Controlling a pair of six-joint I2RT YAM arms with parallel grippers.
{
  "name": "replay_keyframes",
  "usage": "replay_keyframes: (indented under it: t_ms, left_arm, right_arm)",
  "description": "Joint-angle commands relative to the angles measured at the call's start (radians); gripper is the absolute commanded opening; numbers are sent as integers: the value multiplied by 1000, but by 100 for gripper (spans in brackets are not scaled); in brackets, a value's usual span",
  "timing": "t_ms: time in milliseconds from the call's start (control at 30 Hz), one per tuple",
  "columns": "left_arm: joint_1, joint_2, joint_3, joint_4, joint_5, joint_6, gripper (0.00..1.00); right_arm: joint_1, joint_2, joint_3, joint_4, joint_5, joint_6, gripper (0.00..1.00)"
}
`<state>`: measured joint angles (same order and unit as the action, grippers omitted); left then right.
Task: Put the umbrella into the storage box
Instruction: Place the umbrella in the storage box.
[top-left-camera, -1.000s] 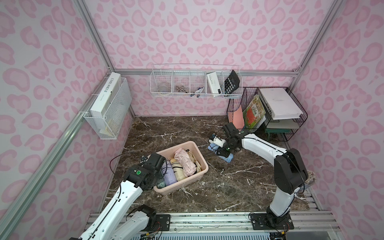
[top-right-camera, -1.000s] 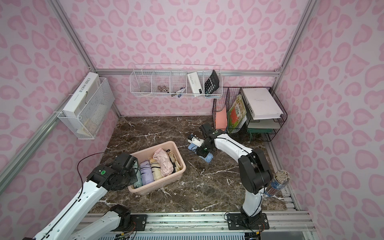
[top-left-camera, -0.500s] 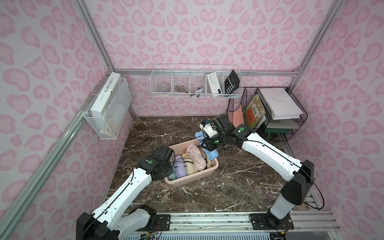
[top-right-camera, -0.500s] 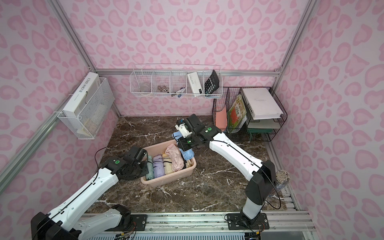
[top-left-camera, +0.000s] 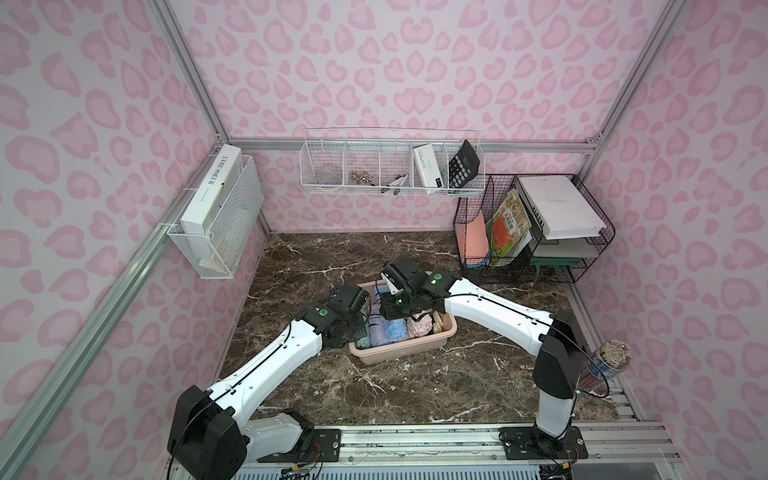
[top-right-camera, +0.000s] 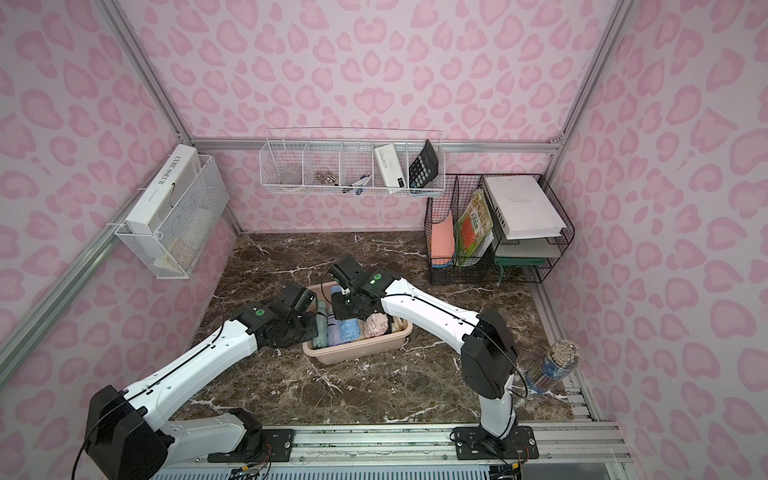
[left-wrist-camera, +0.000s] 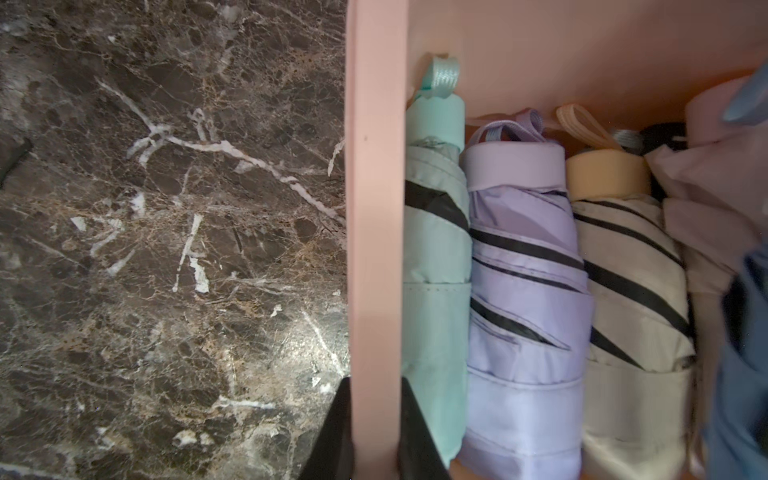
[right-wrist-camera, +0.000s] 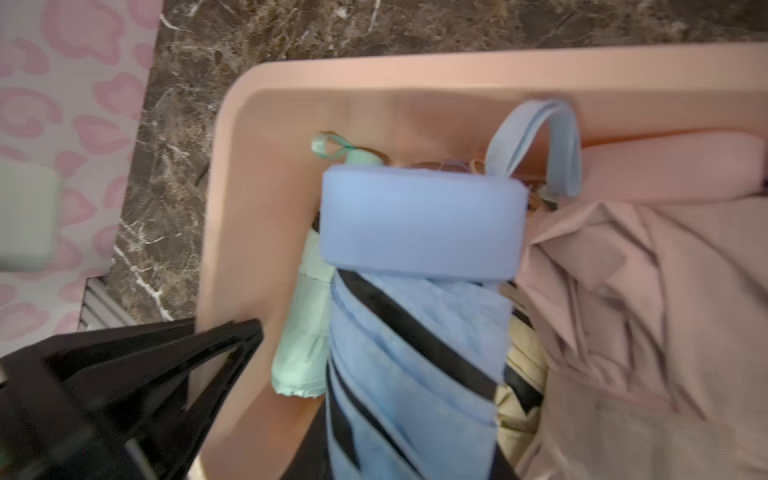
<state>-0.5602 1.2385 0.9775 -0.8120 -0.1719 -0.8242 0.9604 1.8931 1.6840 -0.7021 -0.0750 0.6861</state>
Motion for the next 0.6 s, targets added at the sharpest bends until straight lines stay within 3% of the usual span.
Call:
replay_keyframes:
  t_ms: [0, 100, 333, 433, 567]
  left_arm:
    - [0, -1, 21, 83, -3, 1, 17]
    - [1, -8, 30, 51, -26, -22, 28]
    - [3, -36, 103, -33, -91, -28, 52]
    - [7, -78, 125, -46, -158, 2, 65]
    - [29, -136, 103, 11, -334, 103, 89]
  right_arm:
    - [2, 11, -17, 74, 45, 27, 37]
    - [3, 12, -29, 103, 52, 29, 51]
    - [2, -67, -3, 114, 103, 12, 73]
    - [2, -173, -46, 143, 189, -34, 75]
    - [0, -423, -308, 327, 441, -158, 75]
